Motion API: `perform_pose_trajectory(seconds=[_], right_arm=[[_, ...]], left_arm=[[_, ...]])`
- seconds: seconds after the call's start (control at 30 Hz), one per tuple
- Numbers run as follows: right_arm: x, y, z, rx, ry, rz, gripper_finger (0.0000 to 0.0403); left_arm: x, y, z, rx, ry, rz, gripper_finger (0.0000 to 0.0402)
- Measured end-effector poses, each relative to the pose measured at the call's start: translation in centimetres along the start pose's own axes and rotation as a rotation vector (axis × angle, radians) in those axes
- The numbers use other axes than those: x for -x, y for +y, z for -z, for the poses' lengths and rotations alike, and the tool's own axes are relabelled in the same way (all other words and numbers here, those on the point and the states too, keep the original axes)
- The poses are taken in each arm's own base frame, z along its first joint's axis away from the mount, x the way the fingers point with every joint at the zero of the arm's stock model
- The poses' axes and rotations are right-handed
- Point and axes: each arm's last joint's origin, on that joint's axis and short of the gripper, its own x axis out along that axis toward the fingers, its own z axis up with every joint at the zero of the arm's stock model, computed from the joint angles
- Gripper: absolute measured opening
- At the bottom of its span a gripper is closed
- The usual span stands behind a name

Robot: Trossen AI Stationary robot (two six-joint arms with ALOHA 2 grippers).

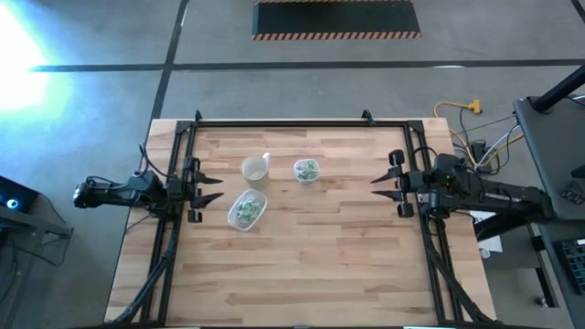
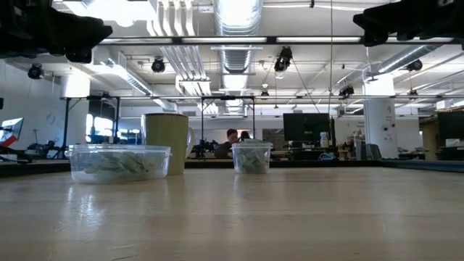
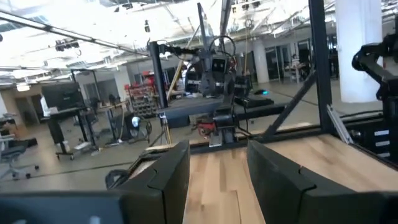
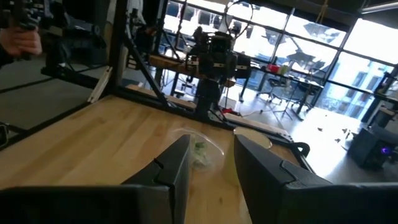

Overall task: Pick and place items into bin
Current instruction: Return to Home Position

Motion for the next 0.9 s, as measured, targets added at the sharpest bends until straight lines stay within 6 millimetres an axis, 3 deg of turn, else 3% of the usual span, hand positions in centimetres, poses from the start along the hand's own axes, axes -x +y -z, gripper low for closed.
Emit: perform_pose_trajectory(seconds=[0.27, 0.67, 0.9], right_arm=[[0.7, -0.6, 0.7, -0.011, 0.005, 0.078, 0.0104], [1.5, -0.9, 1.0, -0.031, -0.035, 0.018, 0.0090], [1.2, -0.6, 3.3, -0.052, 0.005, 0.016, 0.0089]], left_arm=[[0.0, 0.1, -0.2, 0.000, -0.013, -0.014, 0.0144], [0.0, 0.6, 0.0, 0.007, -0.005, -0.059, 0.0144], [0.0, 0.4, 0.7, -0.002, 0.057, -0.033, 0.0144]])
